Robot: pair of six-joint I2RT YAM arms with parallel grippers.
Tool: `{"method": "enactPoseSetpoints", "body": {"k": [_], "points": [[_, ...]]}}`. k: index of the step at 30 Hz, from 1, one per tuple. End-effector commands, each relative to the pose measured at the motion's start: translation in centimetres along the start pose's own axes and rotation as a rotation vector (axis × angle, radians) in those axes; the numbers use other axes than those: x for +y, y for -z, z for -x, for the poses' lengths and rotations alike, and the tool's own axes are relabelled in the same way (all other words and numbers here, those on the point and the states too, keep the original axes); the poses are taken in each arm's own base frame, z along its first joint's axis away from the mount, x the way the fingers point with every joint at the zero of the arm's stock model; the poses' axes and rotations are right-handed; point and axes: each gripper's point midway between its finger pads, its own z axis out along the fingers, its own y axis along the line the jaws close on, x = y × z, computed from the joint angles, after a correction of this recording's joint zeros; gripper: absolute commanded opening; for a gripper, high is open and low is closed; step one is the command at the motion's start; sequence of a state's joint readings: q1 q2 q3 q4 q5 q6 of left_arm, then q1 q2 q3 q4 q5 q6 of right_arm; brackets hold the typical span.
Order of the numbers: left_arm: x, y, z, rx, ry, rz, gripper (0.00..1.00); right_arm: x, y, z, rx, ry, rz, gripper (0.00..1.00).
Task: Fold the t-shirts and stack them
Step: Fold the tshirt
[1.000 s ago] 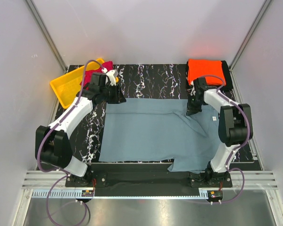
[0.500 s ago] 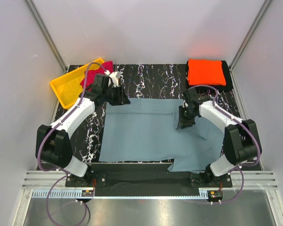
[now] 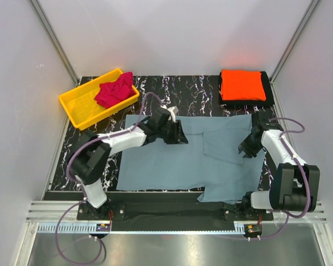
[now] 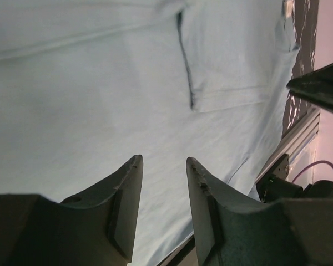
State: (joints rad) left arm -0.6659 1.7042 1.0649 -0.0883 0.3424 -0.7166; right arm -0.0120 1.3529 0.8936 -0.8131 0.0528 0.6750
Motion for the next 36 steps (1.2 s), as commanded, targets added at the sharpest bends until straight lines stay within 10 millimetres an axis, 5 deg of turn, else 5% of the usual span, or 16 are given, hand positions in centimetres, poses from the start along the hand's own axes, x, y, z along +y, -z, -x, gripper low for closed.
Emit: {"method": "enactPoseSetpoints", "body": {"k": [1,7,25,36], "points": [[-4.2,-2.4,2.6,-0.084,-0.027,-0.093,0.42,-2.4,-0.3,1.7,-0.035,-0.078,-0.065,0.33],[-4.6,-6.7,1.2,-0.013,-0.046,-0.086,0.40,-3.4,-1.4,0.3,-0.002,-0.154,-0.101,0.31],[-4.9,-9.8,-1.3,0.029,-0.055,-0.083,0.40,-5.3,-4.2,-0.1,-0.030,-0.255,-0.123,0.29],[-4.8,-10.5,-2.8,0.069,-0.042,-0.059,0.38,-5.0,-3.3,0.5,-0.063,-0.253,-0.095,0.02]]}}
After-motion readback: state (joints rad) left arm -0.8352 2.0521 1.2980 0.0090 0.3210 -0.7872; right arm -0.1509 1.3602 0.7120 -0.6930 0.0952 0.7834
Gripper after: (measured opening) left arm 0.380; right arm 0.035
